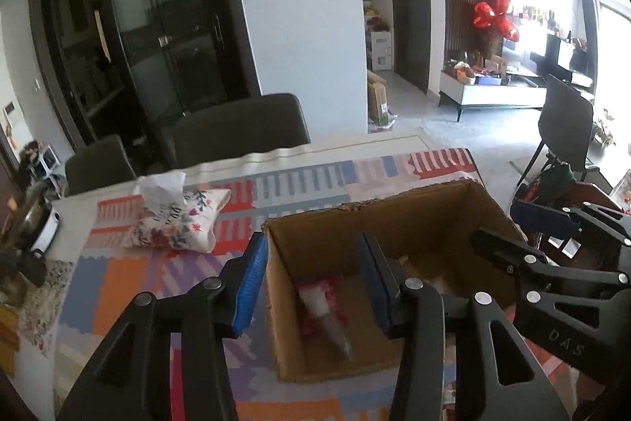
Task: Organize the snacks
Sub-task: 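Carry both snacks into the cardboard box and open both tools, then return both tools to the table snacks and approach the cheese cake and candy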
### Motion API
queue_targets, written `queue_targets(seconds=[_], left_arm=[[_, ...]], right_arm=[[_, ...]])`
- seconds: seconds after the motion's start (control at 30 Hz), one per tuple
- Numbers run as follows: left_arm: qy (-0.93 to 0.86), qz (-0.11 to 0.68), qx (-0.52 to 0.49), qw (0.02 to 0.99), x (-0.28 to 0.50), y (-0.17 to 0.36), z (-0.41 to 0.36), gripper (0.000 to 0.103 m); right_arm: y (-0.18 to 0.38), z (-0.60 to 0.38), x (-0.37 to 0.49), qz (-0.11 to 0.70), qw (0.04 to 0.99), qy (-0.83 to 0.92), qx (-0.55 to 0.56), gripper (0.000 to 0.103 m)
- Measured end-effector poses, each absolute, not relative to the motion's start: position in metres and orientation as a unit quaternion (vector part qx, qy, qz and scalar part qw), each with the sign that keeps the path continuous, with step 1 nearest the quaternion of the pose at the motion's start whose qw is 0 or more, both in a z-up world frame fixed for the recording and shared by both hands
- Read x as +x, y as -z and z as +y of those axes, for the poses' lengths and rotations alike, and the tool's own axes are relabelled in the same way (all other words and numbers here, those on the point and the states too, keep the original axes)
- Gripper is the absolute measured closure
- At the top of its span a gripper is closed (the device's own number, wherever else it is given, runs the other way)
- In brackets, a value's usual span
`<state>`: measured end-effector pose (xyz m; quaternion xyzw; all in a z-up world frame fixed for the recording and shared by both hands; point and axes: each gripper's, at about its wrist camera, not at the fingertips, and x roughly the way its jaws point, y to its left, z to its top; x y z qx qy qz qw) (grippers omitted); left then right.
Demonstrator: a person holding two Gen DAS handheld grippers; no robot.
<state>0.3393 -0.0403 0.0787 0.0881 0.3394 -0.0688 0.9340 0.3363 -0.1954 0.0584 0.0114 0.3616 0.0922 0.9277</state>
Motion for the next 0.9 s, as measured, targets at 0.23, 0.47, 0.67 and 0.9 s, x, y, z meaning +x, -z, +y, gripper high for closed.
queue_targets(seconds=[0.23, 0.47, 0.67, 0.9], left_arm=[[0.098, 0.325, 0.087, 0.936, 0.289, -0.085, -0.04, 0.05], [0.116, 0.313, 0.092, 0.938, 0.242, -0.083, -0.042, 0.046], [0.119, 0.322, 0.094, 0.935, 0.211, -0.069, -0.044, 0.045], [0.138, 0.35, 0.087, 0.922, 0.185, -0.04, -0.046, 0.045]], right_arm=[[-0.065, -0.2, 0.294, 0.346, 0.932, -0.109, 0.015, 0.053], [-0.062, -0.2, 0.246, 0.335, 0.933, -0.13, 0.007, 0.05], [-0.042, -0.202, 0.213, 0.352, 0.925, -0.144, 0.006, 0.05], [-0.016, -0.207, 0.191, 0.38, 0.914, -0.139, 0.013, 0.05]])
